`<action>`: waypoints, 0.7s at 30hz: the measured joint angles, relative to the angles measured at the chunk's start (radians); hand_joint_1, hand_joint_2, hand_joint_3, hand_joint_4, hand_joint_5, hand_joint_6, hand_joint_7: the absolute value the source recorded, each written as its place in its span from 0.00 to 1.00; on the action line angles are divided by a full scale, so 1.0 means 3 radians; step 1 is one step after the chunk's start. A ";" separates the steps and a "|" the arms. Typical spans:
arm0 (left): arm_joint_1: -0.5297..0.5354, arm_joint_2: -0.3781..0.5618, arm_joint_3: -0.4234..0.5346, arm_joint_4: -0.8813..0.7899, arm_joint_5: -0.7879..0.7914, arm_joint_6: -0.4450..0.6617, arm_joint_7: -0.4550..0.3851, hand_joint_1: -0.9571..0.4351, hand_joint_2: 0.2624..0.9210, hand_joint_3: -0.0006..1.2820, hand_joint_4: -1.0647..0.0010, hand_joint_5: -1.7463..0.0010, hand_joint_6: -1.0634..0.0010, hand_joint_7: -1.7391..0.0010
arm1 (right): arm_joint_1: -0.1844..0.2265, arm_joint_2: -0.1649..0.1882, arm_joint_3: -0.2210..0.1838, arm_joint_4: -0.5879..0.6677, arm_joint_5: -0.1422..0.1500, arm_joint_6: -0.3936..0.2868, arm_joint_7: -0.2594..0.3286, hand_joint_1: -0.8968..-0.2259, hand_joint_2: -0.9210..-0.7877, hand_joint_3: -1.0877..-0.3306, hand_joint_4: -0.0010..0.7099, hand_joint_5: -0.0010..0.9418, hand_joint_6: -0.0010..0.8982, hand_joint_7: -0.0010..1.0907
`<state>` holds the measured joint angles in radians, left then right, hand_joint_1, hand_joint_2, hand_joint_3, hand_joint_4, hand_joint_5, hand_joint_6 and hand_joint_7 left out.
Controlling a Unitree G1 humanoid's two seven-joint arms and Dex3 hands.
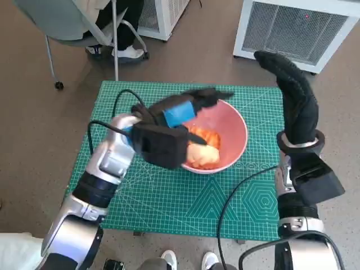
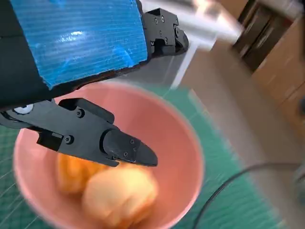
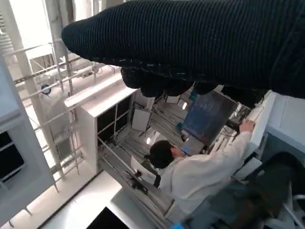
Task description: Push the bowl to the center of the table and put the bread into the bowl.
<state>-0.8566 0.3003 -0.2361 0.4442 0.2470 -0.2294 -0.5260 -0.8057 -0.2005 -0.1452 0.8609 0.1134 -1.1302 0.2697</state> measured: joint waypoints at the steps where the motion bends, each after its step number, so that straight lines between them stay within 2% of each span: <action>1: 0.0017 -0.0012 0.0062 0.0000 -0.0065 -0.0065 0.0057 0.34 1.00 0.09 0.98 1.00 0.94 0.86 | 0.0000 -0.0003 -0.0001 0.0000 0.0000 0.0001 -0.0002 0.49 0.00 0.42 0.51 0.00 0.22 0.29; 6: 0.0129 -0.0134 0.0374 0.0000 -0.0367 -0.0424 0.0390 0.31 1.00 0.19 0.93 0.98 0.89 0.86 | -0.0003 -0.0028 -0.0007 -0.0016 0.0001 0.0031 -0.0018 0.48 0.00 0.42 0.51 0.00 0.22 0.29; 12: 0.0316 -0.0340 0.0664 -0.0077 -0.0779 -0.0705 0.0628 0.30 1.00 0.32 0.87 0.98 0.87 0.86 | -0.0010 -0.0032 -0.0008 -0.0111 0.0015 0.0118 -0.0018 0.47 0.00 0.43 0.51 0.00 0.23 0.29; 15: 0.0410 -0.0455 0.0744 -0.0175 -0.0945 -0.0792 0.0707 0.30 1.00 0.35 0.86 0.98 0.88 0.85 | -0.0014 -0.0030 -0.0008 -0.0183 0.0069 0.0180 -0.0015 0.46 0.00 0.43 0.52 0.00 0.23 0.29; 17: 0.0464 -0.0523 0.0781 -0.0253 -0.1024 -0.0835 0.0747 0.31 1.00 0.37 0.84 0.99 0.95 0.77 | -0.0021 -0.0024 -0.0006 -0.0238 0.0130 0.0234 -0.0002 0.45 0.00 0.43 0.52 0.01 0.24 0.29; 21: 0.0547 -0.0616 0.0830 -0.0409 -0.1141 -0.0883 0.0799 0.31 1.00 0.40 0.84 1.00 0.99 0.73 | -0.0037 0.0001 0.0002 -0.0393 0.0204 0.0365 0.0024 0.46 0.00 0.43 0.52 0.01 0.25 0.30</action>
<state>-0.6926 0.1155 0.0128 0.3214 -0.0952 -0.4944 -0.2863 -0.8167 -0.2001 -0.1446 0.7429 0.1748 -1.0206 0.2768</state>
